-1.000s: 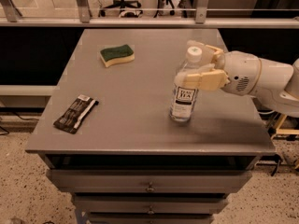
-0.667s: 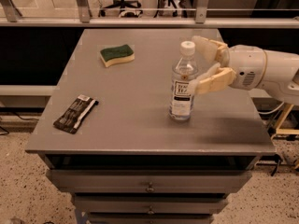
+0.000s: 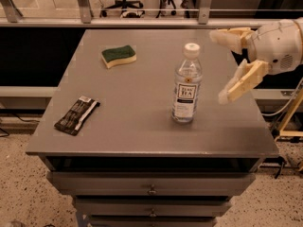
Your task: Place blue plastic bottle upright
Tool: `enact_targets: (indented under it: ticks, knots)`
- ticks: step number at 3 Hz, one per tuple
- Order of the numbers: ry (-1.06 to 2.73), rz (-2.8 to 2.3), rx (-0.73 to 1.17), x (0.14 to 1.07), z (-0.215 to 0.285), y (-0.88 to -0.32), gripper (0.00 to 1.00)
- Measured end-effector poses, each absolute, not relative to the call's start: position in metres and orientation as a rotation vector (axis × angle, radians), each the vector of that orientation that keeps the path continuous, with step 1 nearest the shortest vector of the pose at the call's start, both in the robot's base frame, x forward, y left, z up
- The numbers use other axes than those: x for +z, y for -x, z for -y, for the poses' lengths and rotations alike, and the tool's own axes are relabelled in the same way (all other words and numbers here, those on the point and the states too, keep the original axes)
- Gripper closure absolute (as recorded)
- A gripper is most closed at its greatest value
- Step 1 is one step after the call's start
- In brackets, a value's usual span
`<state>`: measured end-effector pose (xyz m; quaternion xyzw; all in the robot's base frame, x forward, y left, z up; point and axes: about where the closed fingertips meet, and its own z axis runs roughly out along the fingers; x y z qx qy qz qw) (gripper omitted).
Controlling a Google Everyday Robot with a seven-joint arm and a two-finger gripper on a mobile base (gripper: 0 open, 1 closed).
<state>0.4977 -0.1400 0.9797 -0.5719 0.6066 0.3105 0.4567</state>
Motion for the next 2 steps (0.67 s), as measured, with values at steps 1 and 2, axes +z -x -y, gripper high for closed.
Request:
enact_targets:
  ticks: [1, 2]
  knots:
    - [1.445, -1.526, 0.733, 0.9690, 0.1465, -0.4978, 0.00]
    - [1.443, -1.523, 0.737, 0.9701, 0.1452, -0.4978, 0.00]
